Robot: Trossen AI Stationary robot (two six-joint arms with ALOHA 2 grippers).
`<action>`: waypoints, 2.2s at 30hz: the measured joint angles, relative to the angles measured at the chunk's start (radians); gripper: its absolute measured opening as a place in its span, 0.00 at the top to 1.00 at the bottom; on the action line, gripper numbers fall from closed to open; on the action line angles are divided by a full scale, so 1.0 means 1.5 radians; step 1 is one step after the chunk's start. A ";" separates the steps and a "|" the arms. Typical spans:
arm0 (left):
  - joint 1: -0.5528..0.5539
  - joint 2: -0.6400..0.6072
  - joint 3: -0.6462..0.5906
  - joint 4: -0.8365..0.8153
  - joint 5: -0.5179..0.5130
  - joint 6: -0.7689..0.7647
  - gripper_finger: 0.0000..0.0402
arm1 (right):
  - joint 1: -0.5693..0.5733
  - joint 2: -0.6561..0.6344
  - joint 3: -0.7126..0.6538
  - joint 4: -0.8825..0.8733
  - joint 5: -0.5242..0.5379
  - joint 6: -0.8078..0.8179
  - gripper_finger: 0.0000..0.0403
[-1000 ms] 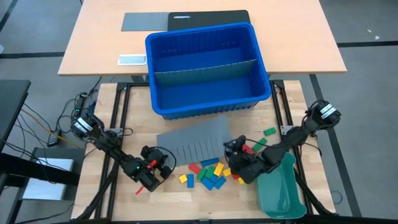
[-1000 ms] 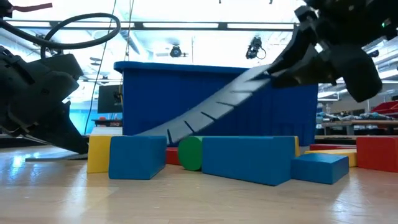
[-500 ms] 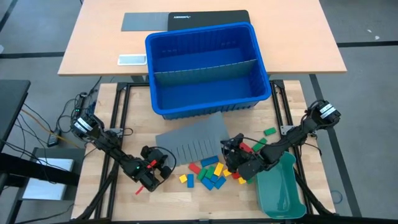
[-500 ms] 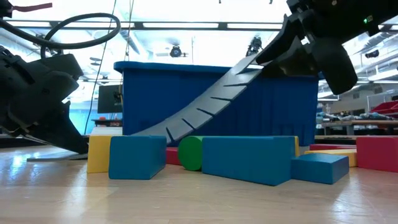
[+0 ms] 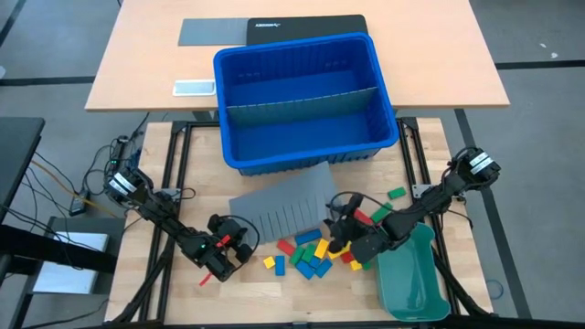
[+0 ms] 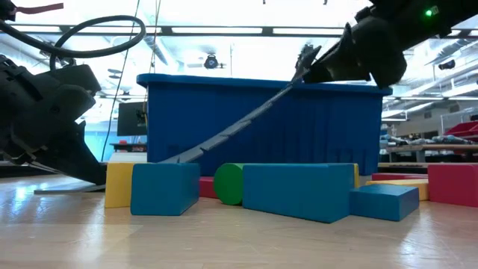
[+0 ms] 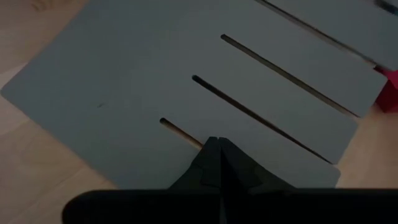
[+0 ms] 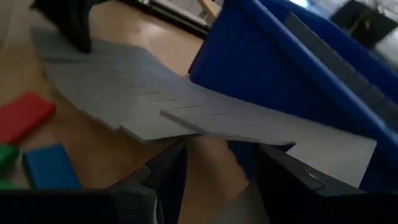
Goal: Sort Items/Unsort Items
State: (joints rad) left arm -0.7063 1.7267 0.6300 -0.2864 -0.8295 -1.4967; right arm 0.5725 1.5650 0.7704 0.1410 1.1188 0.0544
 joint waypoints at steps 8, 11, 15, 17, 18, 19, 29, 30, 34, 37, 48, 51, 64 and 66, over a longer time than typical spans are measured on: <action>0.000 -0.001 0.000 0.003 0.000 0.000 1.00 | 0.000 0.000 0.000 -0.001 0.006 0.192 0.54; 0.000 -0.001 0.000 0.003 0.000 0.000 1.00 | 0.000 0.000 0.000 -0.002 -0.006 0.260 0.54; -0.001 -0.001 0.000 0.003 0.001 0.000 1.00 | 0.000 0.000 0.000 -0.005 -0.031 0.343 0.54; -0.001 -0.001 0.000 0.003 0.002 0.000 1.00 | 0.000 0.000 0.000 -0.006 -0.042 0.382 0.54; -0.001 -0.001 0.000 0.003 0.002 0.000 1.00 | 0.000 0.000 0.000 -0.006 -0.047 0.397 0.54; -0.001 -0.001 0.000 0.003 0.002 0.000 1.00 | 0.000 0.000 0.000 -0.006 -0.050 0.408 0.54; -0.001 -0.001 0.000 0.003 0.002 0.000 1.00 | 0.001 0.000 0.000 -0.004 -0.057 0.340 0.54; -0.001 -0.001 0.000 0.004 0.002 0.001 1.00 | 0.003 0.000 0.000 -0.004 -0.053 0.295 0.54; 0.000 -0.001 0.000 0.007 0.002 0.002 1.00 | 0.006 0.000 0.000 -0.001 -0.017 0.127 0.54; 0.000 0.000 0.000 0.007 0.001 0.004 1.00 | 0.006 0.001 0.000 0.003 0.005 0.043 0.54; 0.005 0.003 0.090 -0.057 -0.014 0.193 0.95 | -0.011 0.000 0.000 0.003 0.031 0.018 0.54; 0.010 0.003 0.133 -0.107 -0.032 0.230 0.94 | -0.016 0.000 0.000 0.003 0.021 0.014 0.54; 0.033 0.001 0.350 -0.159 -0.160 0.496 0.83 | -0.031 0.000 0.000 0.021 0.019 -0.009 0.55; 0.040 0.001 0.371 -0.118 -0.162 0.540 0.80 | -0.031 0.000 0.000 0.023 0.019 -0.010 0.55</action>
State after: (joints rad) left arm -0.6463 1.7279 1.1871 -0.4636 -1.0728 -0.6868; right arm 0.5262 1.5650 0.7700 0.1756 1.1473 0.0400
